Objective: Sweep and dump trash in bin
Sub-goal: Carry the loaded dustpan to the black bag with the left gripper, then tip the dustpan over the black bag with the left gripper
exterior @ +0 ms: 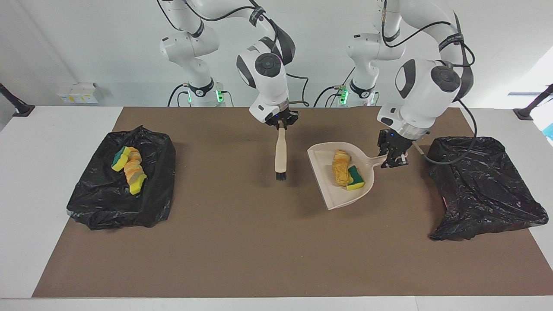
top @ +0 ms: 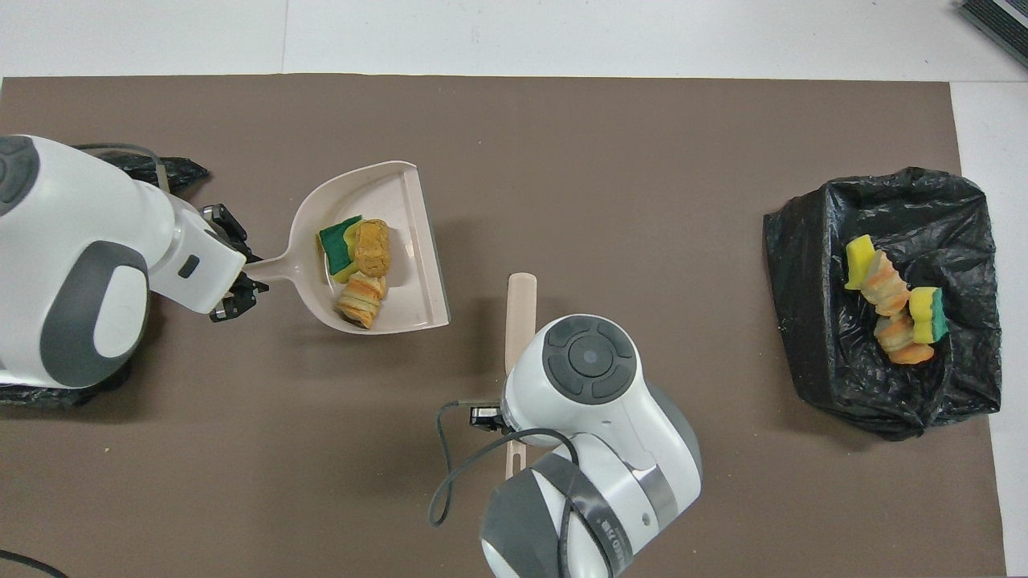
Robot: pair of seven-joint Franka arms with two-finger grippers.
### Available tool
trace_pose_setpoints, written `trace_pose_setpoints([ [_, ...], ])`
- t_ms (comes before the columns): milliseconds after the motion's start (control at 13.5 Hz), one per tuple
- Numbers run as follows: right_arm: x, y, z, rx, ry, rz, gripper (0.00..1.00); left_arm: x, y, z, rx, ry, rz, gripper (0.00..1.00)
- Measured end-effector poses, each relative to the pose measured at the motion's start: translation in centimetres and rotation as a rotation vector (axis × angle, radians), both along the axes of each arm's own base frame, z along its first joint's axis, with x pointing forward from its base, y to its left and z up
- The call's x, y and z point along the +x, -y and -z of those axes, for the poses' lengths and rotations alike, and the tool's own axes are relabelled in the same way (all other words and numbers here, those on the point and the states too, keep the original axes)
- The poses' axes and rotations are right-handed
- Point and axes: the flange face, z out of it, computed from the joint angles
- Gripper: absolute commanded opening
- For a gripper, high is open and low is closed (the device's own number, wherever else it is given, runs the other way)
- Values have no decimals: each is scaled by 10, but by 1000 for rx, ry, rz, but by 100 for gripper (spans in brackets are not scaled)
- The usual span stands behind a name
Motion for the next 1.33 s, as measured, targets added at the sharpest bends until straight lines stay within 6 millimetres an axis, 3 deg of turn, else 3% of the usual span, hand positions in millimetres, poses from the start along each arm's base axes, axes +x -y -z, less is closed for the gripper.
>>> trace_pose_setpoints([
  [296,-50,-40,1,-22,-46,-4,0,12,-78,-28,-2,-1,22,0],
  [666,-127,-72,41,-97,-121,-58,0,10,-211,-57,-19,-27,115,0],
  [887,-149,-75,57,-116,-134,-81,0,-1,-287,-59,-14,-17,136,0],
  [1035,-157,-77,64,-104,-132,-79,0,-10,-325,-63,26,-19,144,0],
  [1257,-168,-80,71,-95,-125,-85,15,-14,-364,-75,140,-36,136,0],
  [1331,-170,-80,72,-94,-123,-86,35,-13,-371,-78,187,-37,140,0],
])
